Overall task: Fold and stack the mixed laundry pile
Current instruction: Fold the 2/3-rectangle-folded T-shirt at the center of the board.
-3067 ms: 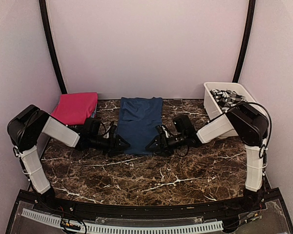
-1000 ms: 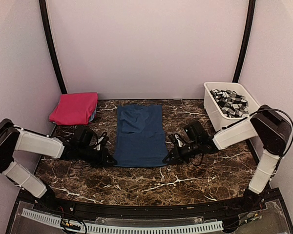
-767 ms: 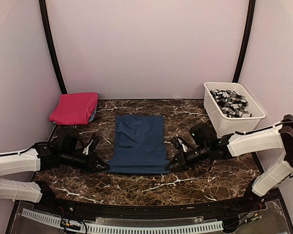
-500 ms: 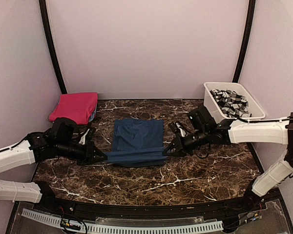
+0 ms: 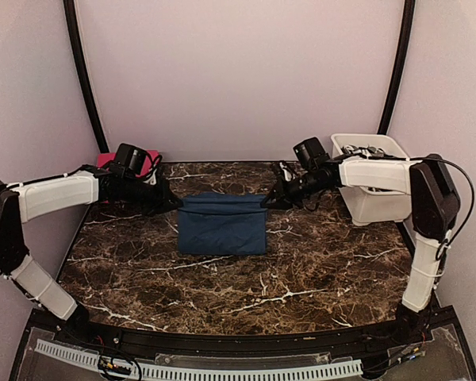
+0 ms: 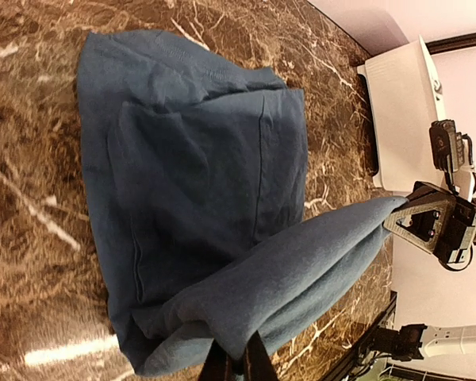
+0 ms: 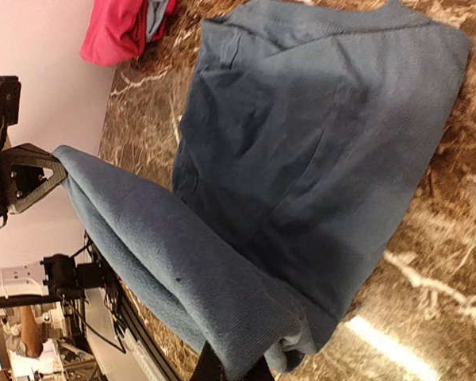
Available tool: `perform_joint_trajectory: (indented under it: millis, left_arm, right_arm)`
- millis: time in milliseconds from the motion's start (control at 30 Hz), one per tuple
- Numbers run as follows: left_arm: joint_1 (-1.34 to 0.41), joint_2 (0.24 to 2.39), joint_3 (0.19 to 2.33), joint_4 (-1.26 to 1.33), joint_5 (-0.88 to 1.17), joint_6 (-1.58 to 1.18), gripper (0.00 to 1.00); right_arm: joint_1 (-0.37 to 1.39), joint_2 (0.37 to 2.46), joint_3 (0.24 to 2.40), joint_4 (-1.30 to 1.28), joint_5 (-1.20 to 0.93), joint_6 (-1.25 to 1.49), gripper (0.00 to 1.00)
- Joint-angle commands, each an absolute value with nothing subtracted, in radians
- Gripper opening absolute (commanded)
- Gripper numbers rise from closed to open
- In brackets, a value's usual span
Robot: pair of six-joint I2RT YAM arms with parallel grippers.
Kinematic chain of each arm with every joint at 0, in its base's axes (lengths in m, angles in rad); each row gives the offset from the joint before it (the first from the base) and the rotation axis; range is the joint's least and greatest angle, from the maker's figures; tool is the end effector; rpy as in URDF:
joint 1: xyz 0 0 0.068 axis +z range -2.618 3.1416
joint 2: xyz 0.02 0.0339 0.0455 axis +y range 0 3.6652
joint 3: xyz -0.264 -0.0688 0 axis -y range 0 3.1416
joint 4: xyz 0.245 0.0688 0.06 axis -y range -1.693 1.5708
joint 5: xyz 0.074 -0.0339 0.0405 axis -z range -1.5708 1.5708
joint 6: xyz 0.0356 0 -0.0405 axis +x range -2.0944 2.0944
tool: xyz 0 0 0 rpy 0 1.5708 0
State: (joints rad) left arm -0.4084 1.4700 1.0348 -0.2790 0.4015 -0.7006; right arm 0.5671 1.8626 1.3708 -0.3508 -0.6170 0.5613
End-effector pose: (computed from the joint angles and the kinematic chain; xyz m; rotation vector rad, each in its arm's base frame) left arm 0.2896 -0.1405 0.2573 -0.1302 2.4334 -1.0030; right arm 0.3338 0.2370 0.2266 -0.3208 2.5786 1.2203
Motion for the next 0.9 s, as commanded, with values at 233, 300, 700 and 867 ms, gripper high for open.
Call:
perform_joint_trajectory:
  millis: [233,300,700,867]
  left_arm:
    - [-0.312,1.881,1.291,-0.139,0.413,-0.636,0.0]
    - [-0.296,1.936,1.315,-0.102,0.429,-0.638,0.0]
    - [-0.198,1.868,1.35,-0.059,0.444,-0.657,0.49]
    - [-0.197,1.791,1.285,-0.02,0.491,-0.642,0.53]
  right_arm:
    - [0.455,2.219,1.76,-0.431,-0.661,0.475,0.03]
    - [0.449,2.256,1.784,-0.412,-0.66,0.483,0.15]
    - [0.34,2.138,1.799,-0.416,-0.649,0.446,0.73]
    - [0.318,2.108,1.765,-0.413,-0.692,0.414,0.79]
